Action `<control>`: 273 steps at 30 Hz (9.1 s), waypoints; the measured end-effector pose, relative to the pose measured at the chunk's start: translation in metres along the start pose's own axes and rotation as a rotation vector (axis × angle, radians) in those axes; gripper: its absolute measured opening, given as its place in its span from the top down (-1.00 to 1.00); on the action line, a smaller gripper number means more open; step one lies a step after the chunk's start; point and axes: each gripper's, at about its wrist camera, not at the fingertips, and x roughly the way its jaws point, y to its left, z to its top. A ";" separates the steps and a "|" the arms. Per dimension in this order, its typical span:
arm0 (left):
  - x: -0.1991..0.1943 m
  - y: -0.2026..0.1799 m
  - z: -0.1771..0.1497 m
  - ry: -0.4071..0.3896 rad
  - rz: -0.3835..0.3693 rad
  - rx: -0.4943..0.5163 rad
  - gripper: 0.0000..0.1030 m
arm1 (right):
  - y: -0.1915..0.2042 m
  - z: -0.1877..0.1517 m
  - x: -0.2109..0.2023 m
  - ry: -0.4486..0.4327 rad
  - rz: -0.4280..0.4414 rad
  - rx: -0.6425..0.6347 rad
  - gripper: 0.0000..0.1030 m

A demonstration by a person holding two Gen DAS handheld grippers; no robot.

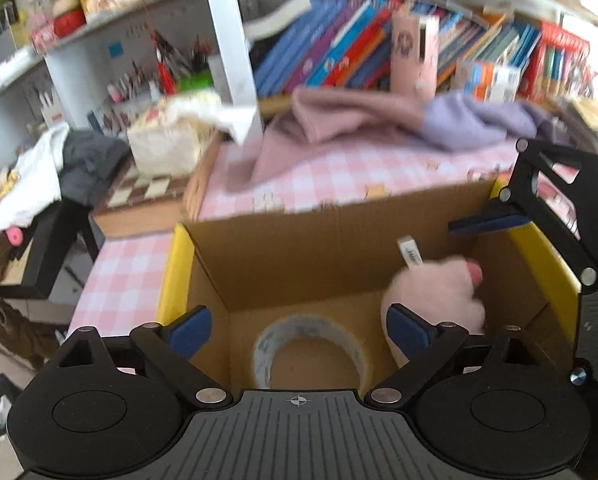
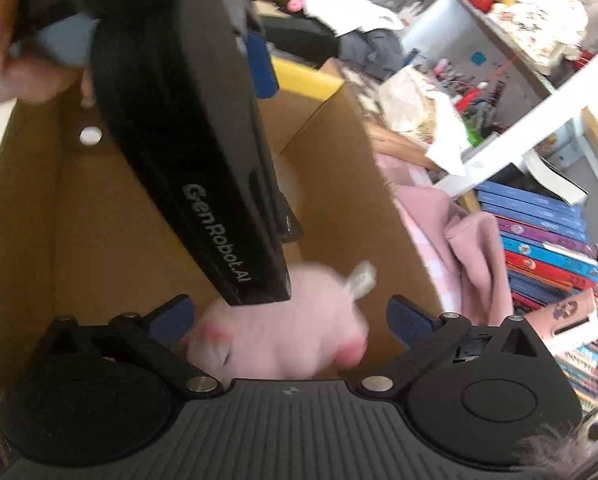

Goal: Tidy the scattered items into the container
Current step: 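Lower the tape roll and pig into the box and open both tools, then lift both tools out of the yellow box and back away, then lower the left tool onto the white eraser block and grasp it, then grasp the white spray bottle with the right tool while the left tool lifts the eraser, then carry the eraser and the spray bottle toward the yellow box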

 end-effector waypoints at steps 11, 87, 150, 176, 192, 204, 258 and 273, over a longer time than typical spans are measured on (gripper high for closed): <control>-0.069 -0.005 0.007 -0.241 0.046 -0.028 -0.94 | -0.025 0.002 -0.059 -0.108 -0.108 0.199 -1.00; -0.216 -0.118 -0.198 -0.122 0.005 -0.012 -0.99 | 0.181 -0.151 -0.247 -0.026 -0.361 0.985 -0.96; -0.046 -0.320 -0.066 -0.035 -0.131 -0.051 -0.76 | -0.025 -0.333 -0.186 0.069 -0.238 1.037 -0.30; -0.026 -0.304 -0.056 0.033 -0.101 -0.058 0.17 | -0.096 -0.346 -0.114 0.121 -0.058 1.339 -0.17; -0.062 -0.293 -0.056 -0.079 -0.139 0.032 0.15 | -0.122 -0.328 -0.064 0.179 -0.100 1.533 -0.09; -0.061 -0.289 -0.055 -0.089 -0.160 0.010 0.15 | -0.100 -0.329 -0.071 0.236 -0.145 1.194 0.41; -0.167 -0.227 -0.128 -0.162 -0.205 -0.001 0.27 | 0.042 -0.275 -0.230 0.041 -0.158 1.213 0.42; -0.212 -0.179 -0.179 -0.179 -0.207 0.008 0.27 | 0.118 -0.224 -0.256 0.016 -0.182 1.221 0.42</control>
